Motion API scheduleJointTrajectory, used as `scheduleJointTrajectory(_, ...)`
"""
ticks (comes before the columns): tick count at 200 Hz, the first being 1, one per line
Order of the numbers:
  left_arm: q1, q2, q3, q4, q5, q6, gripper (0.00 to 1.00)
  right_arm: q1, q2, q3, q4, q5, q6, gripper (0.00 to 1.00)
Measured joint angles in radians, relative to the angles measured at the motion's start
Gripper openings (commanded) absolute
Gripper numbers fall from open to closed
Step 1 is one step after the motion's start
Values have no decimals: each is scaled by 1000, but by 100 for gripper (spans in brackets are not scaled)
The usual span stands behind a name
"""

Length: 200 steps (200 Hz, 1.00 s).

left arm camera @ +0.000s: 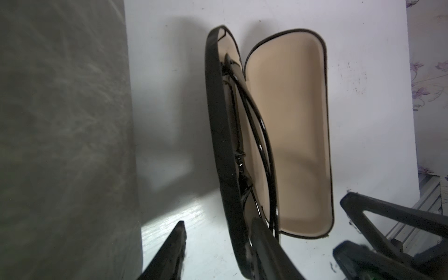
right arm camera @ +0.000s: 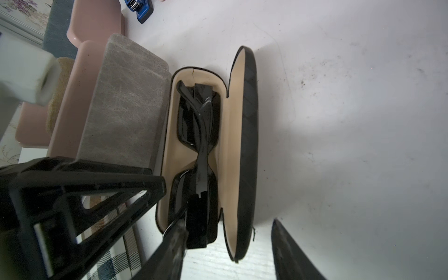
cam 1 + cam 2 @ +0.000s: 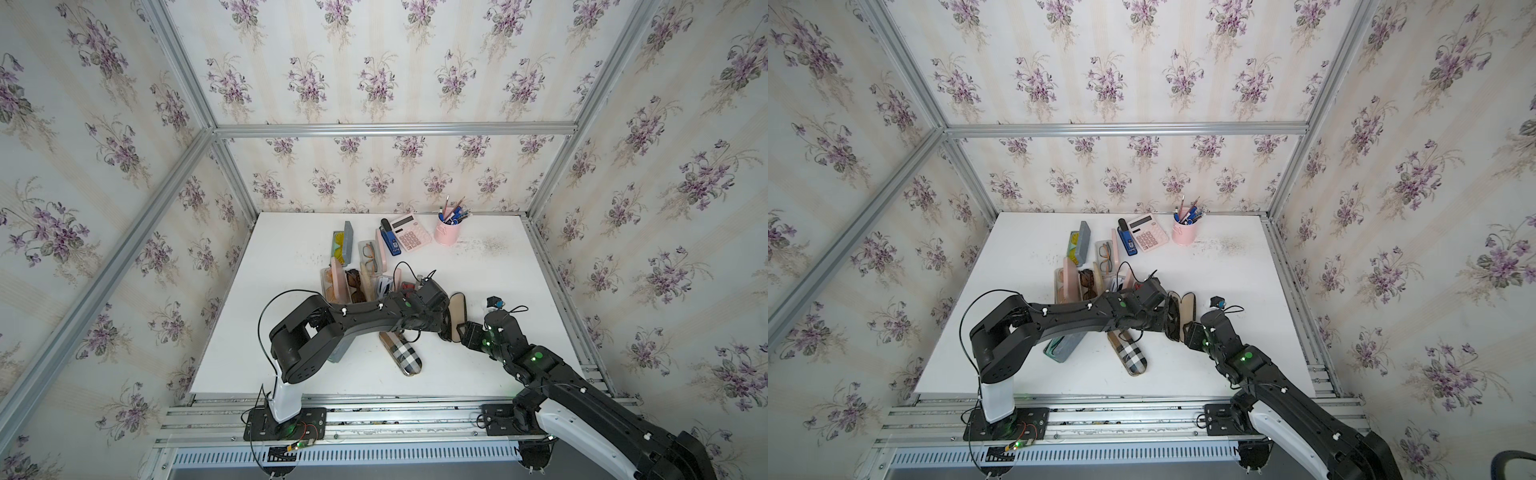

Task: Close the glasses case
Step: Close the glasses case at the center of the board.

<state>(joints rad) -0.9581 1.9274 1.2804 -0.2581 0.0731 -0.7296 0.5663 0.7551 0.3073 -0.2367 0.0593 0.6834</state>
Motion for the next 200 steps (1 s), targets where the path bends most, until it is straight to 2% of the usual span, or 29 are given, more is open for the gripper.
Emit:
scheduleJointTrajectory(39,7,14,-8,24,-26,13,35,-4,19,5,26,-10,-10,53)
scheduleJointTrajectory(59,8,23,-8,43,-26,14,34,-3,24,10,37,-18,-14,51)
scheduleJointTrajectory(112,6,37,-24,124,-10,21,28,-3,46,24,66,-31,-36,42)
scheduleJointTrajectory(139,7,62,-40,163,6,13,28,-3,74,27,90,-45,-39,36)
scheduleJointTrajectory(200,11,65,-77,164,8,-1,29,-3,45,54,76,-35,-46,36)
